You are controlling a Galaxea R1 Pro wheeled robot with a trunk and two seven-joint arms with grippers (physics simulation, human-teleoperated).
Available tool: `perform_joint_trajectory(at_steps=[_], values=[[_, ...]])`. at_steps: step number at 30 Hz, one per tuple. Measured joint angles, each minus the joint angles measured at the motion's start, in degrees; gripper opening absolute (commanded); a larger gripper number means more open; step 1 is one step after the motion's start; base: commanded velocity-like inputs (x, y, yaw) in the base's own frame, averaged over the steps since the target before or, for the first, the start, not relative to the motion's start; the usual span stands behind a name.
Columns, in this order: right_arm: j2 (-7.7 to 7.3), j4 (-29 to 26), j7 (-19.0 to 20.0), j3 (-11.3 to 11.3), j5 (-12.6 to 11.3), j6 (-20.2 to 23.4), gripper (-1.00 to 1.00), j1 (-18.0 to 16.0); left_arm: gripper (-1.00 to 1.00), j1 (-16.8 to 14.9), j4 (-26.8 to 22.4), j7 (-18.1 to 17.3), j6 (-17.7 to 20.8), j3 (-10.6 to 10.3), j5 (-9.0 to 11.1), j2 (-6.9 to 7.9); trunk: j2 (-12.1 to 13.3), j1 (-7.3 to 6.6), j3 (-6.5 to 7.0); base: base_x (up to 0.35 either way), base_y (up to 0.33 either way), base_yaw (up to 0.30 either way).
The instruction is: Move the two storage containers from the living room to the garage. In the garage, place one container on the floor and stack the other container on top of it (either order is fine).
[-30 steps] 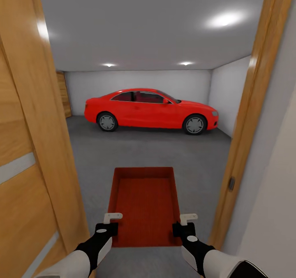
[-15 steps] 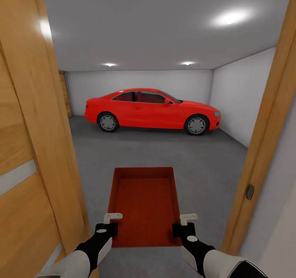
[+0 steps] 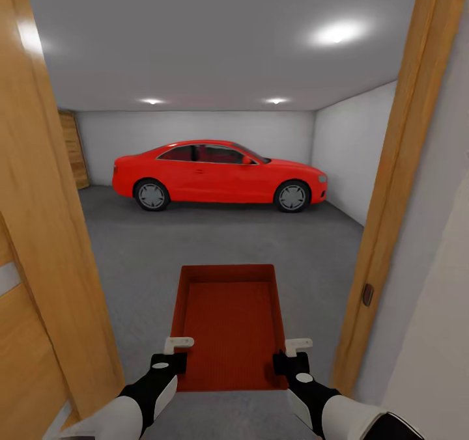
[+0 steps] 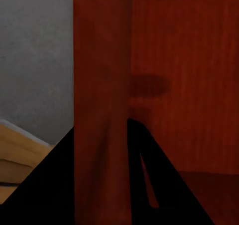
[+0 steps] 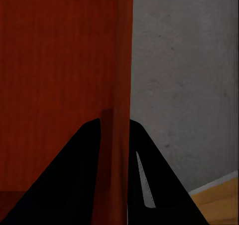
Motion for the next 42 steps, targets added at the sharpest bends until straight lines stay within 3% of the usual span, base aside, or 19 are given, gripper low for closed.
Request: perform_joint_trajectory(at_steps=[13,27,42], values=[[0.01,0.0,0.0,0.0,0.0,0.0,-1.0,0.0,-1.0,0.0,-0.1,0.0,0.0,0.0,0.0,0.0,0.0,0.0,0.0,0.01,0.001,-0.021],[0.0,0.0,0.0,0.0,0.0,-0.1,-1.0,0.0,-1.0,0.0,-0.1,0.0,0.0,0.0,0.0,-0.01,0.0,-0.03,0.0,0.281,0.087,0.0],[0.01,0.0,0.0,0.0,0.0,-0.1,-1.0,0.0,-1.0,0.0,-0.1,0.0,0.0,-0.1,0.0,0.0,0.0,-0.02,0.0,0.079,0.004,0.0]])
